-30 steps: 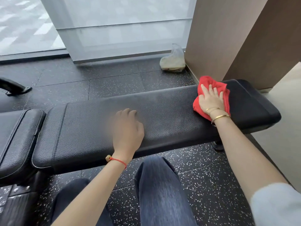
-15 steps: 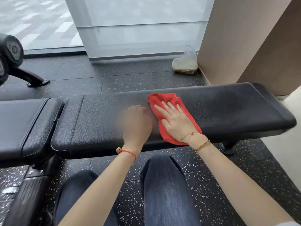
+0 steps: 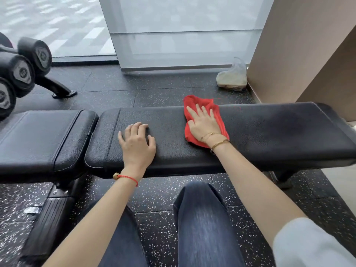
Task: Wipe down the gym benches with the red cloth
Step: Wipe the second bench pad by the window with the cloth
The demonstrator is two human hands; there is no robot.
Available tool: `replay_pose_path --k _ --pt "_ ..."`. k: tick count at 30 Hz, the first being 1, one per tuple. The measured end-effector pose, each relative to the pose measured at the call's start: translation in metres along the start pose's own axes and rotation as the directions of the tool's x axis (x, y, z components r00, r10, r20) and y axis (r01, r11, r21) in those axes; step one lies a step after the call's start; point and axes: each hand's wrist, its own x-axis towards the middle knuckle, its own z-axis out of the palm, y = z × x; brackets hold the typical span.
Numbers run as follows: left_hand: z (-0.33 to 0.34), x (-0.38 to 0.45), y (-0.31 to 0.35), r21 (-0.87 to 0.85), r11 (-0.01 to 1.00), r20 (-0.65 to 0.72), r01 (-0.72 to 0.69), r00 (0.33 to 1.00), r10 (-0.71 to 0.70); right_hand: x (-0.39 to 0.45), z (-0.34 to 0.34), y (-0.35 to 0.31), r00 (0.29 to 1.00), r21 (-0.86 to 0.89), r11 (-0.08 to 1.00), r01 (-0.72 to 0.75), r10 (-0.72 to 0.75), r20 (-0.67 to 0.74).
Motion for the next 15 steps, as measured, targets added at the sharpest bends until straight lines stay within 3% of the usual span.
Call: replay_pose_path --k 6,8,12,15 --pt "0.005 0.001 0.000 -0.039 0.999 -0.035 0.012 0.999 -0.013 -0.031 0.017 -0.049 0.977 0.017 0.977 0.212 -0.211 -0.041" --pt "0.004 0.001 -0.001 -0.040 0.999 -0.046 0.008 0.999 -0.010 -0.042 0.014 -0.046 0.970 0.105 0.965 0.242 -0.239 -0.043" --pt "0.005 0.000 -0.002 -0.034 0.999 -0.046 -0.002 0.999 0.001 -0.058 -0.003 -0.029 0.972 0.415 0.891 0.184 -0.101 -0.214" --pt "0.004 0.000 -0.003 -0.038 0.999 -0.046 -0.003 0.999 0.002 -0.060 -0.009 -0.011 0.970 0.283 0.959 0.009 0.060 -0.234"
